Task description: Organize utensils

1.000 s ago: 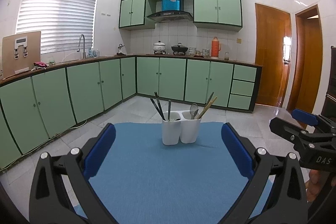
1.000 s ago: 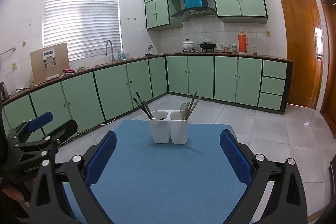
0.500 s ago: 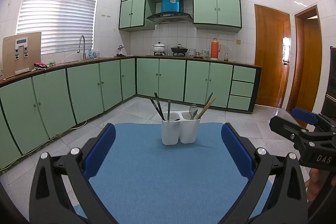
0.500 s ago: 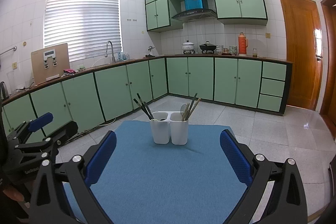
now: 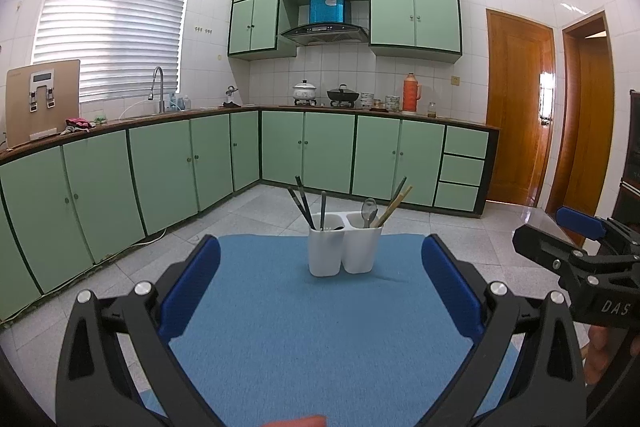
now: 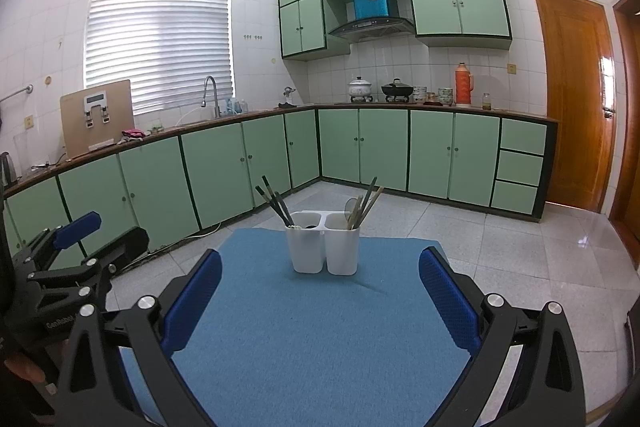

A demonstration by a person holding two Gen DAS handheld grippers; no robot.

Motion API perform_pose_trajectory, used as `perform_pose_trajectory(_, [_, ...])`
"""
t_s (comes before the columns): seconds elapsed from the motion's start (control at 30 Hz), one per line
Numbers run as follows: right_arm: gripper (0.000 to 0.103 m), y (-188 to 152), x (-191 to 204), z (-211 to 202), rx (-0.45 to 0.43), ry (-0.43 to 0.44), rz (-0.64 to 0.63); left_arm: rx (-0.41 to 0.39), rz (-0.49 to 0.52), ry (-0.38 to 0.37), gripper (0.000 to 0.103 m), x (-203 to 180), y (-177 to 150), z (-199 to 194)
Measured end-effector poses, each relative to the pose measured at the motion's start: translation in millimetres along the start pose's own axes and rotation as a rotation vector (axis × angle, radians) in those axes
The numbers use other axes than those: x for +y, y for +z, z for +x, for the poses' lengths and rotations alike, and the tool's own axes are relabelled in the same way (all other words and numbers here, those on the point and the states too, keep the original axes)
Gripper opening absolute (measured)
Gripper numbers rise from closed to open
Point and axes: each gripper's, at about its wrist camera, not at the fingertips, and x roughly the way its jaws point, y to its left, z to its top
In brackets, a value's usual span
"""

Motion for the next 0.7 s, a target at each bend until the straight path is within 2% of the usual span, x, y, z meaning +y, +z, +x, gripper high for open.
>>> perform_pose_trajectory(0.7, [0.097,0.4,0.8,0.1,0.001,0.001,-0.003,-0.001,-0.002,0.001,0.098,0.9,0.0,-0.1])
